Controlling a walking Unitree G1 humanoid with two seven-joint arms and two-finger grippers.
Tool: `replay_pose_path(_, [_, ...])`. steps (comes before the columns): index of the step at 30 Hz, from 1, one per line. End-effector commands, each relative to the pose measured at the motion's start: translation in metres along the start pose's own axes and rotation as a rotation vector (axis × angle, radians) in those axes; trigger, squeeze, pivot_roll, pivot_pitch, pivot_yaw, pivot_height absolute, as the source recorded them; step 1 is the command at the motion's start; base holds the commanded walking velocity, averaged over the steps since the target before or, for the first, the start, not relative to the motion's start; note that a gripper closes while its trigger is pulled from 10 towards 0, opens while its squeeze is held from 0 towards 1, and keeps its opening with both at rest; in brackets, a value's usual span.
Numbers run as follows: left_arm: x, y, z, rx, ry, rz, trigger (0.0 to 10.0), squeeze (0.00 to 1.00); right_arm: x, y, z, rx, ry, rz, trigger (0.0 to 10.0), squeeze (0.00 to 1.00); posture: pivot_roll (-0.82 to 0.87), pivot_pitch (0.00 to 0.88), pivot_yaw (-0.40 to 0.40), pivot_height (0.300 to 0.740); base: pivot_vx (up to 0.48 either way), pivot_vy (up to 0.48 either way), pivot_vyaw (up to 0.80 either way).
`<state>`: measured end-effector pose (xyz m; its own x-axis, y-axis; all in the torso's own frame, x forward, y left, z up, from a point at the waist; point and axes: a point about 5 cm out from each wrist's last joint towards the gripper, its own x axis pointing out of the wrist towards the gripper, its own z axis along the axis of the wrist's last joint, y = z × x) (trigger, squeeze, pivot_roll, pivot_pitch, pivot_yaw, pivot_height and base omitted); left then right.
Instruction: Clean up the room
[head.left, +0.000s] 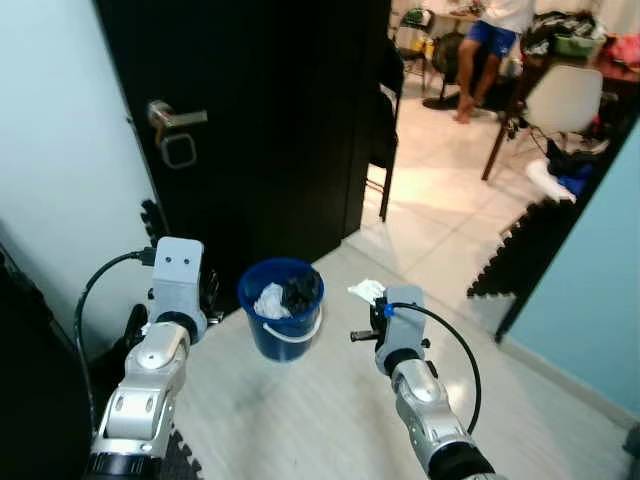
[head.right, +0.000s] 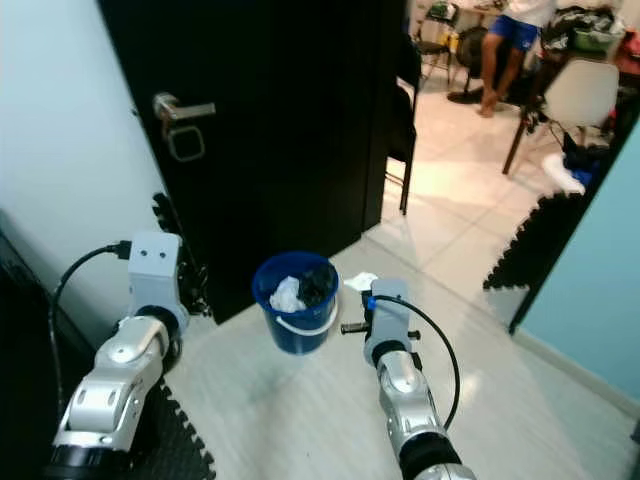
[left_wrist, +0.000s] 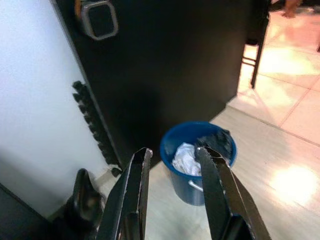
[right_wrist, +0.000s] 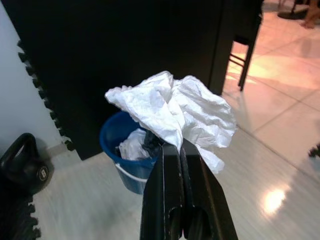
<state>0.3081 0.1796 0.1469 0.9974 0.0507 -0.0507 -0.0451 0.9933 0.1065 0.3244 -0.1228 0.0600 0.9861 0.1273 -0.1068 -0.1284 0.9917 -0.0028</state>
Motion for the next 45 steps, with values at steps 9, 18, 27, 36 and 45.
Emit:
replay_pose_path(9, [-0.007, 0.007, -0.056, -0.061, 0.141, 0.066, 10.0, 0.00, 0.000, 0.014, -0.006, -0.022, 0.038, 0.039, 10.0, 0.00, 0.16, 0.000, -0.033, 0.740, 0.327, 0.000, 0.00])
replay_pose_path(18, [-0.011, 0.005, -0.053, -0.037, 0.119, 0.054, 10.0, 0.00, -0.004, 0.014, -0.014, -0.063, 0.070, 0.066, 10.0, 0.00, 0.15, 0.017, -0.073, 0.740, 0.329, 0.000, 0.00])
replay_pose_path(27, [-0.013, -0.004, -0.051, -0.053, 0.094, 0.058, 10.0, 0.00, -0.007, 0.013, -0.020, -0.099, 0.095, 0.084, 10.0, 0.00, 0.15, 0.012, -0.081, 0.740, 0.343, 0.000, 0.00])
replay_pose_path(36, [-0.011, -0.007, -0.047, -0.032, 0.085, 0.040, 10.0, 0.00, -0.008, 0.017, -0.022, -0.095, 0.102, 0.085, 10.0, 0.00, 0.15, 0.004, -0.069, 0.740, 0.347, 0.000, 0.53])
replay_pose_path(45, [-0.010, -0.009, -0.046, -0.018, 0.079, 0.026, 10.0, 0.00, -0.007, 0.018, -0.022, -0.057, 0.110, 0.063, 10.0, 0.00, 0.16, 0.000, -0.072, 0.740, 0.346, 0.000, 0.26])
